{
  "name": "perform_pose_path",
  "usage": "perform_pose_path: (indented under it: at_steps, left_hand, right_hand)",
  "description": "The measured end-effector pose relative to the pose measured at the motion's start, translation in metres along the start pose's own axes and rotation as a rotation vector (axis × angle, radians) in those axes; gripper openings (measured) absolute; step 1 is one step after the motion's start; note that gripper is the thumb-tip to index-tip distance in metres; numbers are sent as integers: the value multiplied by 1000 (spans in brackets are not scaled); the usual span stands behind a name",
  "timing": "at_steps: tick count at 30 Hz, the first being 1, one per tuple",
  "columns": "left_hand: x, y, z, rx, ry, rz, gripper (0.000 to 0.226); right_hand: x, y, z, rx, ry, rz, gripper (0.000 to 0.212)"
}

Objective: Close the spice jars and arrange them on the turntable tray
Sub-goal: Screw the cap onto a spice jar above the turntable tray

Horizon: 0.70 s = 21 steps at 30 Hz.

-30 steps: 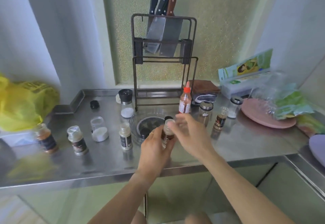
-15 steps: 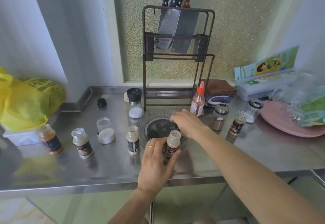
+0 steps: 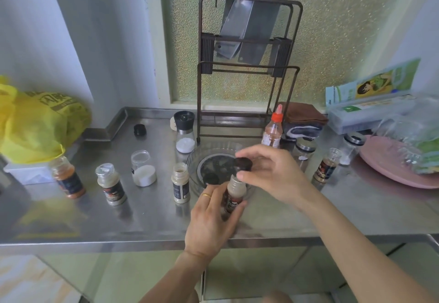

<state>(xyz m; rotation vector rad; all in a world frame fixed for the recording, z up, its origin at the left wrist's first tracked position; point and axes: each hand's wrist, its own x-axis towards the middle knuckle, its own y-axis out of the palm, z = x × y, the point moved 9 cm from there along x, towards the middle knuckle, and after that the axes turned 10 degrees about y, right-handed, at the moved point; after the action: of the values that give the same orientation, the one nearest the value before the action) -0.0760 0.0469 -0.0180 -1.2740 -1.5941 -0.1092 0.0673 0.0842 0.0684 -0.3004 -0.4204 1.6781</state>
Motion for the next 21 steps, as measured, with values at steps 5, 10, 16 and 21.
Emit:
perform_pose_path:
  at_steps: [5, 10, 16, 21]
  left_hand:
    - [0, 0, 0, -23, -13, 29, 41]
    - [-1, 3, -7, -30, 53, 73, 40]
    - [-3, 6, -8, -14, 90, 98, 44]
    - [-4, 7, -11, -24, 129, 113, 44]
  right_hand:
    - [-7, 0, 1, -212, -82, -7, 41]
    - [-10, 15, 12, -547, -196, 105, 50]
    - [-8, 27, 24, -909, -206, 150, 39]
    - [-6, 29, 30, -1075, -190, 158, 42]
